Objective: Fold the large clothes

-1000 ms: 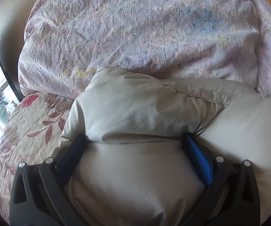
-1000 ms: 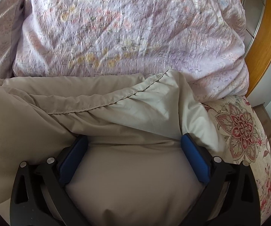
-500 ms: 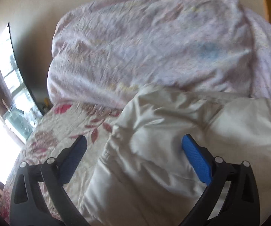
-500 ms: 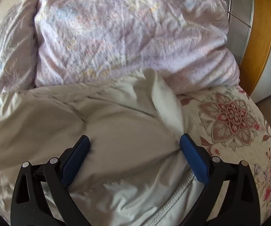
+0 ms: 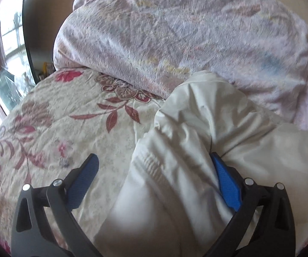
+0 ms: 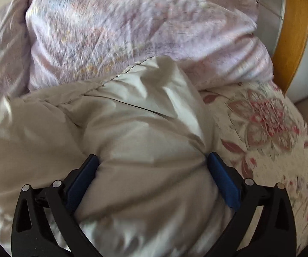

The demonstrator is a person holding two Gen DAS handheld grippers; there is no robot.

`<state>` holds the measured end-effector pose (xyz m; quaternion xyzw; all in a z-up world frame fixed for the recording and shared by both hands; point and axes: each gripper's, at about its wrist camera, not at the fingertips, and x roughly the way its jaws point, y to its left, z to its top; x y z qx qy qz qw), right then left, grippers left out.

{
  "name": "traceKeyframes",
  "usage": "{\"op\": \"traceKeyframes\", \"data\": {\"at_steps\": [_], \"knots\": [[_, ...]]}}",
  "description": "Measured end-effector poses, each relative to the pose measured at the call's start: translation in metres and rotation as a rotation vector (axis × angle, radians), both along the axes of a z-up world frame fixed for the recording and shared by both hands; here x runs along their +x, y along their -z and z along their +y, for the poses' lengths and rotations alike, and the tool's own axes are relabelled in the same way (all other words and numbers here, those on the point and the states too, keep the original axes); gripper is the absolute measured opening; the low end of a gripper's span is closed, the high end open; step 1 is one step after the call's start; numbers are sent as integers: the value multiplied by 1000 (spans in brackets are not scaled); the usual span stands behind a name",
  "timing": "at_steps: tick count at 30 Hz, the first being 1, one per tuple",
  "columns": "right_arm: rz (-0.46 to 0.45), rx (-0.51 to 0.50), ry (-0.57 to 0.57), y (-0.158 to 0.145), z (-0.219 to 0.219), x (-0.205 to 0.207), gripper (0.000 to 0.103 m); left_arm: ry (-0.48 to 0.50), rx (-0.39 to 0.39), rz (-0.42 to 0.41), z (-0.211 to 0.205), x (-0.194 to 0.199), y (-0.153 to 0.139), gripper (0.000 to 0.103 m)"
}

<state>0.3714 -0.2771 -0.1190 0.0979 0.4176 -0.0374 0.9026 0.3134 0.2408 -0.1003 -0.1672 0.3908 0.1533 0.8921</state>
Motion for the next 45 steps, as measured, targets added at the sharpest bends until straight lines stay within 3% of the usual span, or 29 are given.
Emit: {"op": "traceKeyframes", "data": {"at_steps": [3, 7, 9, 12, 18, 30, 34, 36, 38, 45], "knots": [[-50, 132, 27, -20, -17, -39, 102, 26, -108, -28, 8, -32, -11, 97], [-43, 325, 108, -23, -50, -92, 102, 52, -162, -47, 13, -74, -17, 97], [-28, 408, 156, -17, -64, -111, 102, 49, -197, -45, 16, -90, -15, 97], [21, 527, 206, 0, -77, -134, 95, 31, -342, -48, 26, -114, -6, 92], [105, 754, 211, 36, -75, -139, 83, -15, -565, -43, 30, -124, 22, 77], [26, 863, 265, 47, -63, -116, 64, -67, -767, -144, 16, -106, 43, 54], [6, 881, 287, 51, -62, -114, 46, -101, -811, -191, 15, -104, 46, 45], [-17, 912, 276, 50, -64, -117, 36, -103, -837, -210, 16, -106, 46, 34], [-27, 939, 267, 49, -66, -119, 28, -94, -849, -223, 18, -106, 42, 29], [-38, 977, 223, 37, -64, -129, 21, -53, -814, -257, 24, -118, 20, 22]]}}
